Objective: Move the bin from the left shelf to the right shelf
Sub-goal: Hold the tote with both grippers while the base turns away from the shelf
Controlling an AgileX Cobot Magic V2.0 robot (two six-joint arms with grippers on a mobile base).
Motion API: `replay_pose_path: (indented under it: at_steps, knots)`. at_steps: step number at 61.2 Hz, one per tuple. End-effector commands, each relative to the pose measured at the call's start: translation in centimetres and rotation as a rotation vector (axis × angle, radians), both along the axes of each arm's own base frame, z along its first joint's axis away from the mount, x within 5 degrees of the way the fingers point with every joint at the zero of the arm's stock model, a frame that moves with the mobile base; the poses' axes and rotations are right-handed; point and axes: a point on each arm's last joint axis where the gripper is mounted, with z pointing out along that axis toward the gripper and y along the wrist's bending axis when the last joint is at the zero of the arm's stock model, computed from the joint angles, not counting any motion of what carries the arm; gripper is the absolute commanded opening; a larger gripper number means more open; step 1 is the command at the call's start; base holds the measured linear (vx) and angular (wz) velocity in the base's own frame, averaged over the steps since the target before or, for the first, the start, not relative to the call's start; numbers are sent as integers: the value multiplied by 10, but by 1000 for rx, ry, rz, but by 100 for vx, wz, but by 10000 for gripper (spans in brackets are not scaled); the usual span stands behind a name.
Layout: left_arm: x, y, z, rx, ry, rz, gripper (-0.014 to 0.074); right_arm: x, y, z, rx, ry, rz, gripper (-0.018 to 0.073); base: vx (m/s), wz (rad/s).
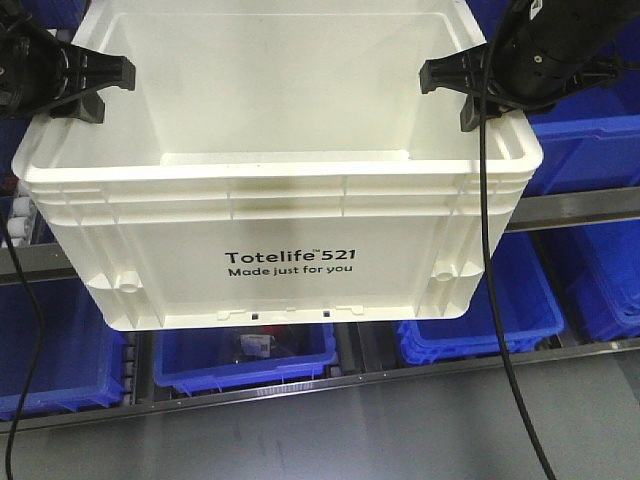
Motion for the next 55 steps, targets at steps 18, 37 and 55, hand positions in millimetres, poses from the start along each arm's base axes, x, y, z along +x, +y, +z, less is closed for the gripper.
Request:
replay_pose_path:
  at_steps: [18,37,55]
  knots:
    - [-8,5,33,10,-182,-14,95,-5,-12,37,-27,-200,-9,10,-13,-19]
    - [-8,5,34,9,-183,-14,97,-5,-12,37,-27,-200,-9,10,-8,-23]
    - [-8,5,34,9,-183,-14,97,-5,-12,37,-28,-200,-9,10,-5,-22]
